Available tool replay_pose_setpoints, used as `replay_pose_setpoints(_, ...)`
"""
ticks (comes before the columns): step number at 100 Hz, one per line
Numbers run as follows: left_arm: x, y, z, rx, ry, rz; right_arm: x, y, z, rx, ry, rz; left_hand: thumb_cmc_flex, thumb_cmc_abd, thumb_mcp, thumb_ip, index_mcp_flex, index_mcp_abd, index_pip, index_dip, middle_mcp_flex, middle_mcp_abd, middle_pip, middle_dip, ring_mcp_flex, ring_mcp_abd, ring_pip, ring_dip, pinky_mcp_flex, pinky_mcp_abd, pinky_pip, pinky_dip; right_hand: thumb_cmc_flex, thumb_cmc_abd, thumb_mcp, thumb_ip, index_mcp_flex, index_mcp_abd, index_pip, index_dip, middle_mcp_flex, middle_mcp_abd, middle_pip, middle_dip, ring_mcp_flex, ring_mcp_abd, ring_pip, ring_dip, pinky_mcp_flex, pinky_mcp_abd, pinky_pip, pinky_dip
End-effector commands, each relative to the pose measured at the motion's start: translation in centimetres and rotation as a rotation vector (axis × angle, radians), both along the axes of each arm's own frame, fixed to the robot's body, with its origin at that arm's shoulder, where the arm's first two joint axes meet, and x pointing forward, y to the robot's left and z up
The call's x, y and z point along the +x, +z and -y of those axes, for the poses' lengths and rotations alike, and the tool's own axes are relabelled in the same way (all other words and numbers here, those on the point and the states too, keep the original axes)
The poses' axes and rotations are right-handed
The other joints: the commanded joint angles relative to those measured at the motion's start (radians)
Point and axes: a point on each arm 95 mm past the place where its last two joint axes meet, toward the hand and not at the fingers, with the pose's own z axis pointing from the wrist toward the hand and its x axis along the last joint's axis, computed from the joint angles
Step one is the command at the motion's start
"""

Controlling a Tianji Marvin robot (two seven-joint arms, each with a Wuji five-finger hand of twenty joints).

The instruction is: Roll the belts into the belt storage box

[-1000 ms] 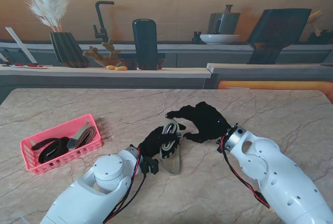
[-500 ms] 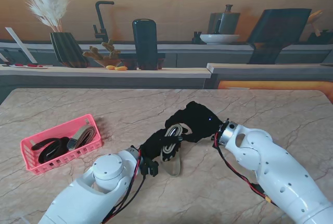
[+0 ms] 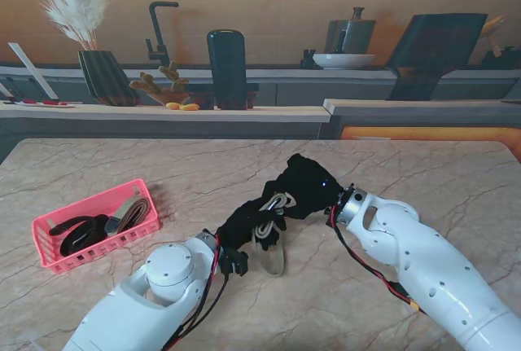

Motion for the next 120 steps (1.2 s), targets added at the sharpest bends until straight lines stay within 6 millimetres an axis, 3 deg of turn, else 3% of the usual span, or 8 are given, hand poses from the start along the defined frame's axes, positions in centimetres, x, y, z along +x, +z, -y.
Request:
replay_pose_setpoints(1,-0.3,0.6,0.6,-0.016,0.004,0.026,-0.4,0.3,-0.3,0.024,-0.027,0.011,-0.013,0.029,-0.057,-0.004,-0.014,-0.035,-0.049,-0.01,-0.049,0.006,-0.09,-0.064,-0.086,0.02,-0.095,-0.022,-0.1,0.029,-0.101,0.037,0.068,0.072,0.089,-0.002,0.155,-0.035,0.22,0.039,0.045,0.018,0.042,-0.003,0.017,0.004,0.032,0.015,0.003,0.027,0.031,-0.015)
replay_pose_setpoints(4,-0.3,0.6,0.5,-0.016,0.009,0.035,-0.4,0.5,-0.1,0.03,-0.042,0.024,-0.009,0.041,-0.093,0.002,-0.013,-0.035,-0.057,-0.003,-0.073,0.01,-0.127,-0.096,-0.126,0.028,-0.142,-0.031,-0.146,0.033,-0.165,0.066,0.072,0.074,0.092,-0.004,0.155,-0.028,0.222,0.039,0.041,0.025,0.053,-0.002,0.016,0.009,0.047,0.021,0.004,0.029,0.038,-0.017)
replay_pose_setpoints(12,-0.3,0.8,0.4,-0.017,0.019,0.05,-0.4,1.1,0.1,0.049,-0.079,0.046,-0.015,0.048,-0.113,0.004,-0.002,-0.042,-0.079,0.002,-0.121,0.018,-0.219,-0.161,-0.218,0.034,-0.256,-0.075,-0.267,0.038,-0.295,0.057,0.09,0.089,0.089,-0.004,0.151,0.0,0.224,0.05,0.025,0.049,0.086,0.005,0.006,0.022,0.076,0.034,-0.001,0.034,0.048,-0.027)
replay_pose_setpoints(42,-0.4,1.0,0.3,-0.022,0.038,0.07,-0.5,3.6,1.2,0.09,-0.174,0.16,-0.009,0.071,-0.19,0.015,0.017,-0.055,-0.125,0.023,-0.218,0.031,-0.369,-0.278,-0.395,0.023,-0.494,-0.197,-0.452,0.042,-0.524,0.008,0.124,0.107,0.075,0.008,0.149,0.056,0.223,0.063,0.0,0.1,0.148,0.012,0.0,0.052,0.137,0.057,-0.007,0.048,0.075,-0.037)
replay_pose_setpoints(67,-0.4,1.4,-0.1,0.003,0.085,0.118,-0.8,6.2,2.1,0.113,-0.216,0.265,0.001,0.074,-0.191,0.018,0.009,-0.06,-0.137,0.028,-0.274,0.028,-0.415,-0.309,-0.463,0.012,-0.556,-0.23,-0.497,0.013,-0.581,-0.021,0.135,0.116,0.067,0.014,0.144,0.071,0.223,0.065,-0.013,0.11,0.169,0.008,-0.011,0.062,0.153,0.059,-0.016,0.052,0.087,-0.044)
replay_pose_setpoints(93,-0.8,1.7,-0.4,0.012,0.096,0.142,-1.6,8.9,3.1,0.124,-0.234,0.368,0.048,0.075,-0.152,0.023,0.01,-0.062,-0.127,0.038,-0.26,0.023,-0.404,-0.31,-0.447,0.013,-0.548,-0.229,-0.49,0.013,-0.579,-0.023,0.141,0.123,0.058,0.018,0.139,0.076,0.223,0.069,-0.023,0.115,0.181,0.005,-0.018,0.065,0.162,0.059,-0.023,0.054,0.095,-0.052)
replay_pose_setpoints(110,-1.2,2.1,-0.4,0.026,0.069,0.164,-2.2,11.0,3.7,0.142,-0.252,0.435,0.108,0.092,-0.119,0.027,0.013,-0.056,-0.107,0.049,-0.236,0.015,-0.373,-0.295,-0.412,0.011,-0.508,-0.21,-0.47,0.013,-0.56,-0.019,0.143,0.128,0.053,0.021,0.134,0.076,0.222,0.071,-0.028,0.115,0.186,0.003,-0.023,0.063,0.165,0.058,-0.027,0.054,0.098,-0.056)
replay_pose_setpoints(120,-1.4,2.4,-0.3,0.027,0.066,0.18,-2.5,12.0,4.1,0.156,-0.27,0.465,0.142,0.103,-0.099,0.03,0.018,-0.049,-0.083,0.058,-0.191,0.002,-0.294,-0.235,-0.366,0.006,-0.431,-0.159,-0.443,0.019,-0.508,0.001,0.142,0.131,0.048,0.023,0.131,0.076,0.222,0.073,-0.03,0.113,0.189,0.002,-0.025,0.063,0.167,0.058,-0.029,0.053,0.101,-0.058)
